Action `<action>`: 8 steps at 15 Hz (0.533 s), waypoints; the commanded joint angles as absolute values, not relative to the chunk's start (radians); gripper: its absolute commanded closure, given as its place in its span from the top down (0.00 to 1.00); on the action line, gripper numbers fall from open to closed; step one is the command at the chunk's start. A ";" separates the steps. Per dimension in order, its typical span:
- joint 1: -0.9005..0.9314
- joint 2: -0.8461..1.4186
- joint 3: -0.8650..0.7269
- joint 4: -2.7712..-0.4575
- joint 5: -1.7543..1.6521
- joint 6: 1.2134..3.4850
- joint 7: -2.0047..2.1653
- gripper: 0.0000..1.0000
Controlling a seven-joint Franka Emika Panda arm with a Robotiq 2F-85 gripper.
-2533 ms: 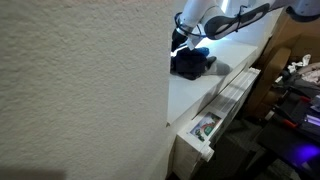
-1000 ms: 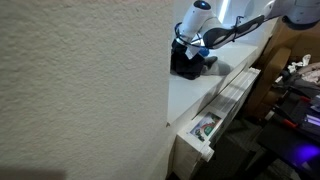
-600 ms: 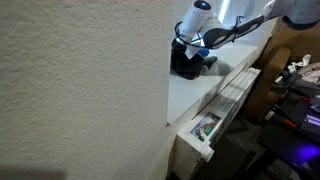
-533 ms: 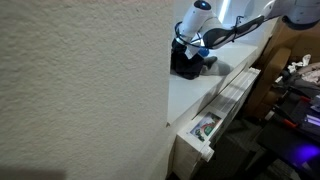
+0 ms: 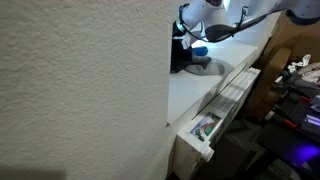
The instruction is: Move the white hat to the left, put the black hat on top of it, and move the shirt to the right
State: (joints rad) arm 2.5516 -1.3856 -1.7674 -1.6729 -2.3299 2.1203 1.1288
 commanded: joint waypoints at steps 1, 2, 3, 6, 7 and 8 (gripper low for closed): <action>2.482 -1.335 -1.714 -1.790 -2.491 2.022 1.236 0.05; 2.478 -1.338 -1.700 -1.799 -2.453 1.971 1.214 0.46; 2.470 -1.347 -1.689 -1.805 -2.392 1.945 1.174 0.47; 2.445 -1.397 -1.652 -1.803 -2.172 1.926 1.060 0.67; 2.442 -1.411 -1.646 -1.788 -2.113 1.945 1.024 0.73; 2.439 -1.415 -1.642 -1.781 -2.051 1.935 0.998 0.82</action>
State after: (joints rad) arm 2.4762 -1.3736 -1.6789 -1.7709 -2.1829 1.9476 1.0922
